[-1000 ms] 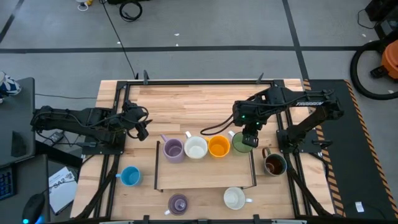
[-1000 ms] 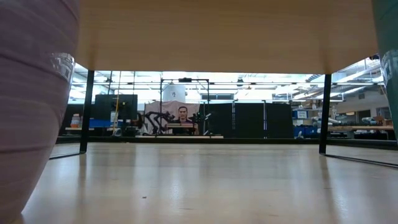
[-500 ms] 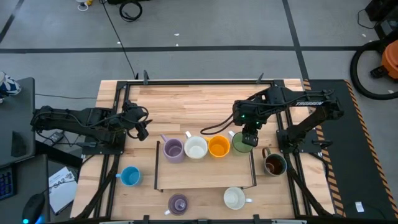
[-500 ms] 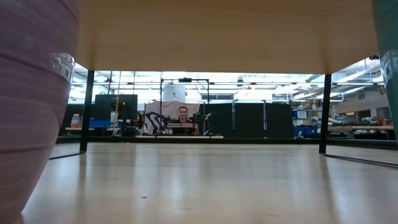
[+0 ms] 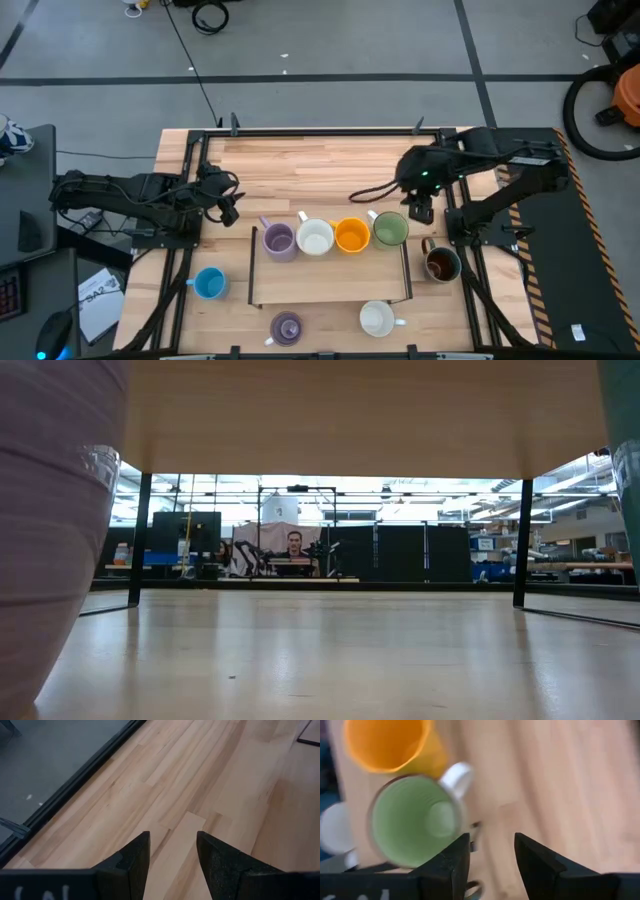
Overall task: Place coffee mugs
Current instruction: Put the blue mug on the shelf
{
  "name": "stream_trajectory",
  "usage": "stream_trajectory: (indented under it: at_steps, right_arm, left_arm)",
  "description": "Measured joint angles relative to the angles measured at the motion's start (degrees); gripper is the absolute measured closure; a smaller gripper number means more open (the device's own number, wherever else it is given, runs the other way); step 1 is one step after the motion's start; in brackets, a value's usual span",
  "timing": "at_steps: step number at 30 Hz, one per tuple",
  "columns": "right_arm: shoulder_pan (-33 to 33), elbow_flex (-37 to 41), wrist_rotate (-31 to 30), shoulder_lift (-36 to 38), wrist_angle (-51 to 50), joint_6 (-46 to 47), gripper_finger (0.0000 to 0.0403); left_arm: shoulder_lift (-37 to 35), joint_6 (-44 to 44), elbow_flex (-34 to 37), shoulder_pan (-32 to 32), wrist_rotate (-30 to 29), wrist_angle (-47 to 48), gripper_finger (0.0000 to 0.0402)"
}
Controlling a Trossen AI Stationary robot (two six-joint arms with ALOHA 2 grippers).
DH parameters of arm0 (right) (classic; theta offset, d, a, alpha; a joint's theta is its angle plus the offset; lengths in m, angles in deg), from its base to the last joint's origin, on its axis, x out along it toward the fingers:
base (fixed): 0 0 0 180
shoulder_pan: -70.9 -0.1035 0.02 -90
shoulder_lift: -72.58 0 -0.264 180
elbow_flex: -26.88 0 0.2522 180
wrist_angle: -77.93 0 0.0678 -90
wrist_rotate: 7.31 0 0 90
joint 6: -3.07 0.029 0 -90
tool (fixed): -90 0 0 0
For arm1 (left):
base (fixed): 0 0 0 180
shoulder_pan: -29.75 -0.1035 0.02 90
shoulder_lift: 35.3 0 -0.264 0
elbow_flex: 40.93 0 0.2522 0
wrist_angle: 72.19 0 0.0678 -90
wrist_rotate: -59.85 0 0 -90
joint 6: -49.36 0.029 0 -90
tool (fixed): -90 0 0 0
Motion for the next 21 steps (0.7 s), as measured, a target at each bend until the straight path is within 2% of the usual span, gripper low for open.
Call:
stream_trajectory:
  at_steps: [4, 8, 13, 21]
  right_arm:
    - [0.02, 0.00, -8.04, 2.55, 1.26, -0.46, 0.0242]
    - [0.01, 0.77, -11.61, 4.73, 4.23, -3.55, 0.0243]
    - [0.00, 8.15, -10.91, 9.34, 12.16, -5.54, 0.0243]
    - [0.00, 20.53, -7.69, 15.93, 17.08, -3.83, 0.0243]
  left_arm:
    - [-0.01, 0.02, 0.00, -0.01, 4.07, 0.02, 0.0232]
    - [0.00, 0.03, -0.98, -0.01, 10.25, 1.01, 0.0232]
    - [-0.01, -0.84, -3.29, -0.01, 17.50, 3.44, 0.0232]
    - [0.01, -8.36, -5.38, 1.13, 31.13, 10.11, 0.0232]
